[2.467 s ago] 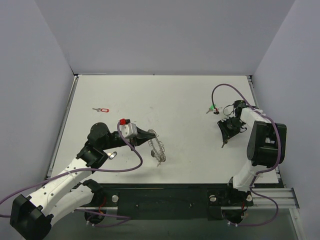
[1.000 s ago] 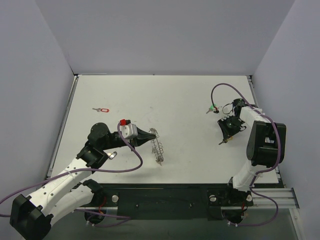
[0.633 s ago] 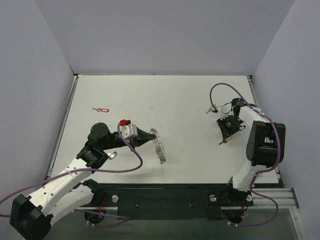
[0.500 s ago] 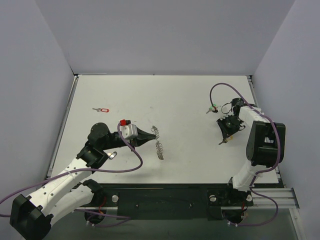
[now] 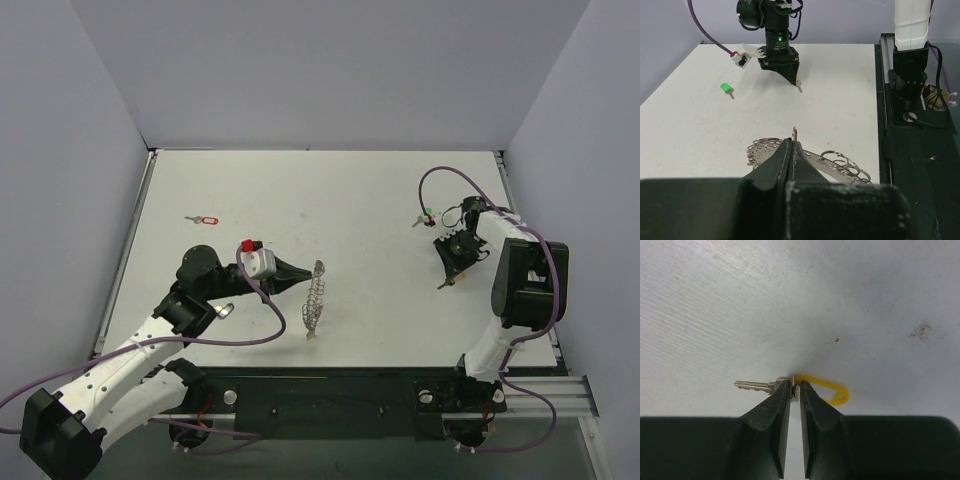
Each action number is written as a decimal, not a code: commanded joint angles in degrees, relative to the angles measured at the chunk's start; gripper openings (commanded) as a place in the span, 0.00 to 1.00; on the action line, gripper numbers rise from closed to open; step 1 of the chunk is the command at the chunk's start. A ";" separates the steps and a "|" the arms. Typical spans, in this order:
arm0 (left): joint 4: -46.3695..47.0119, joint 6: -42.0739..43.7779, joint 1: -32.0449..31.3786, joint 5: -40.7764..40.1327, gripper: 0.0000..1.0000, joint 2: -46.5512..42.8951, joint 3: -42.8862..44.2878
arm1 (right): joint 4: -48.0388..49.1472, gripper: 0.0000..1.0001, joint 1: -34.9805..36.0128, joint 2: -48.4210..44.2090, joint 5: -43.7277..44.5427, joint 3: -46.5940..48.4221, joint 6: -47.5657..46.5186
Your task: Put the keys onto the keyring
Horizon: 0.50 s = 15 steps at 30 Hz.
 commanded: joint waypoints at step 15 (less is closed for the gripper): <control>1.95 1.18 -0.33 0.72 0.00 -1.07 0.89 | -3.22 0.00 0.38 -0.11 0.50 2.06 -0.06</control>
